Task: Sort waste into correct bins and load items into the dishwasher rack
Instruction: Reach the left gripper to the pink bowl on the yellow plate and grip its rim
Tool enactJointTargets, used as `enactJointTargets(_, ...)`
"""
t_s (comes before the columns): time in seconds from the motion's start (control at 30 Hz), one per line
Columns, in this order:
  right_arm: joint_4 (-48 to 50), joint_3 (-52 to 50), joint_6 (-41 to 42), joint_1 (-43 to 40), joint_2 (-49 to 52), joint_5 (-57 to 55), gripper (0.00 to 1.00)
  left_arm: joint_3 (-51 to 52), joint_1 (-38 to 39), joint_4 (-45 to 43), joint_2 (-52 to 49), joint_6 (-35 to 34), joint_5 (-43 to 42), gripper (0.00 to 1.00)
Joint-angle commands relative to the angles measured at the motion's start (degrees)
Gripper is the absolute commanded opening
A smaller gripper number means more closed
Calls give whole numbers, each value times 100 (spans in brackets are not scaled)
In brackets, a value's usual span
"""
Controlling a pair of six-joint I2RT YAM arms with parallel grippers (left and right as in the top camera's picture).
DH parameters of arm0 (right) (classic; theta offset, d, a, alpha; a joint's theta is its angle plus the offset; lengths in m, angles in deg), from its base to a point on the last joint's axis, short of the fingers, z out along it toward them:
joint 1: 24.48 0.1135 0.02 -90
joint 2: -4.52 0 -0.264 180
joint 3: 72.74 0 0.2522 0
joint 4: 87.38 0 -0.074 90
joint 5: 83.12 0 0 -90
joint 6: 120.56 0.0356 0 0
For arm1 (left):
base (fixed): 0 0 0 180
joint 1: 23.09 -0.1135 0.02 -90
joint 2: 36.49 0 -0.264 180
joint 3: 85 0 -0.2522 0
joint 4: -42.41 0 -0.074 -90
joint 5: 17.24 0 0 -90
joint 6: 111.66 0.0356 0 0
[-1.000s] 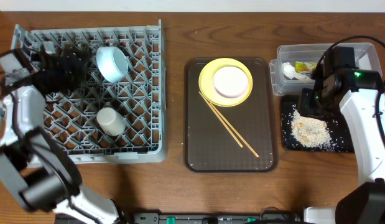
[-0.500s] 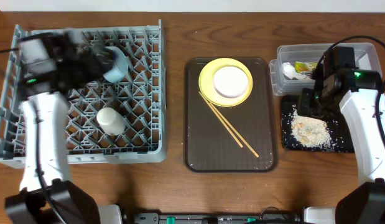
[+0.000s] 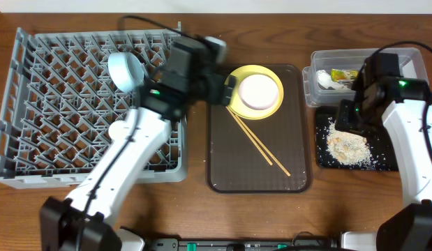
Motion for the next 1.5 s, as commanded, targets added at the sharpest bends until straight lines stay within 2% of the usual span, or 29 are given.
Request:
enactJointTargets(0.0, -103, 39, 306, -289, -111, -155, 42, -28, 431, -278, -426, 308, 817, 97)
enactJointTargets(0.33, -407, 39, 173, -1093, -111, -149, 45, -28, 1078, -1834, -1659, 332, 901, 97)
enactJointTargets(0.73, -380, 39, 111, -1143, -111, -149, 45, -26, 1373, -2033, -2490, 332, 901, 92)
enactJointTargets(0.87, -382, 39, 111, -1143, -111, -144, 45, -26, 1384, -2035, -2643, 330, 901, 86)
enactJointTargets(1.23, -393, 39, 111, -1141, -111, -105, 45, -26, 1384, -1851, -2695, 328, 903, 44)
enactJointTargets(1.47, -400, 39, 111, -1143, -111, -107, 45, -26, 1381, -1556, -2802, 330, 903, 42)
